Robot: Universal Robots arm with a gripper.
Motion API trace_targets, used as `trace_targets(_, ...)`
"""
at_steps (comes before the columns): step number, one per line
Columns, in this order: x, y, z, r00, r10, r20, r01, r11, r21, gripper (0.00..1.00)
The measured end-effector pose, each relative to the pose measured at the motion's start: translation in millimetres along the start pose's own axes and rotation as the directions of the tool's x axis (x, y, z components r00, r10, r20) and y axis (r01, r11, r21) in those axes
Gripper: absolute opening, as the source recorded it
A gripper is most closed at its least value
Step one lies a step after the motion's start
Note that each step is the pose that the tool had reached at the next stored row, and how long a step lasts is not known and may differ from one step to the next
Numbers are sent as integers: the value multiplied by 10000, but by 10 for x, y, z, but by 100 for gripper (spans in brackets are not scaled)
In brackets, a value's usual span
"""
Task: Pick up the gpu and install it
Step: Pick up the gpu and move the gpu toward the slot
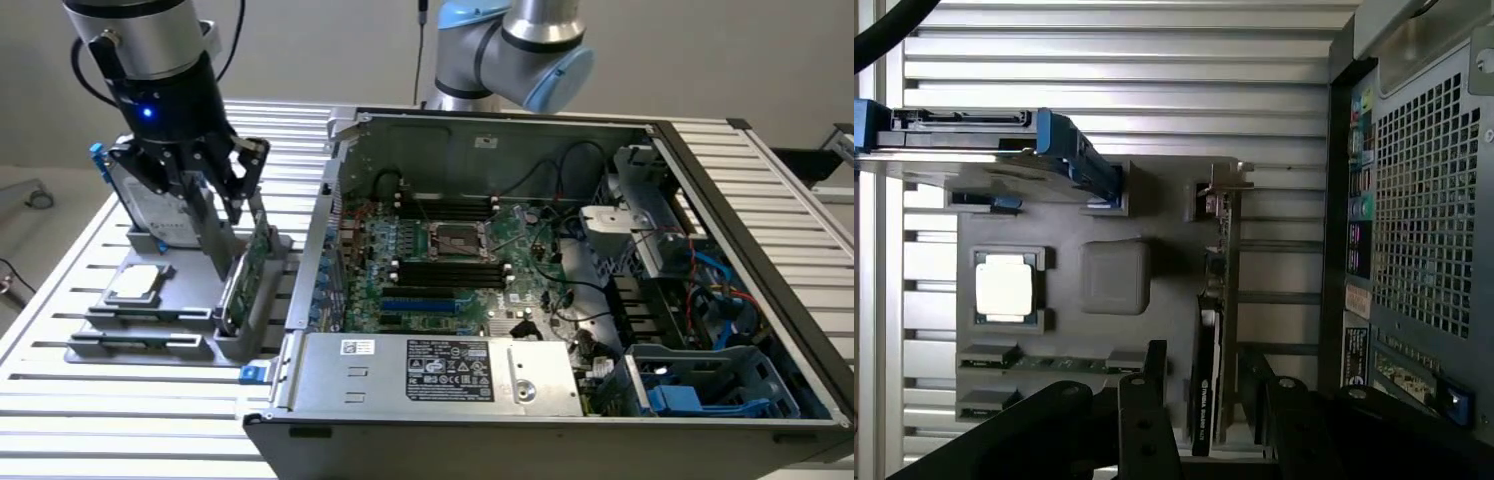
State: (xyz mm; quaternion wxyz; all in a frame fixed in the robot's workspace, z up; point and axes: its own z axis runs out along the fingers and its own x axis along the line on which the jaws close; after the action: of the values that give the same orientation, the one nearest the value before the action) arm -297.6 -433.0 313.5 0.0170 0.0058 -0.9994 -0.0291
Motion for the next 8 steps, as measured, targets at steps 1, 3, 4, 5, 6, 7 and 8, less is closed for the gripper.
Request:
trace_targets(1,-2,-2,18,10000,-14,-1,14,10000,1,42)
trace_targets(3,-7,-5,54,10000,-42,-3,42,10000,2,42)
trace_targets(4,-9,-7,72,10000,-54,-3,54,10000,2,42)
trace_targets(5,-10,-8,90,10000,-64,-4,64,10000,2,42)
trace_targets(6,-12,-10,108,10000,-70,-4,70,10000,2,42)
trace_targets(7,-13,-12,126,10000,-73,-5,73,10000,3,42)
trace_targets(8,-14,-15,144,10000,-76,-5,76,10000,3,42)
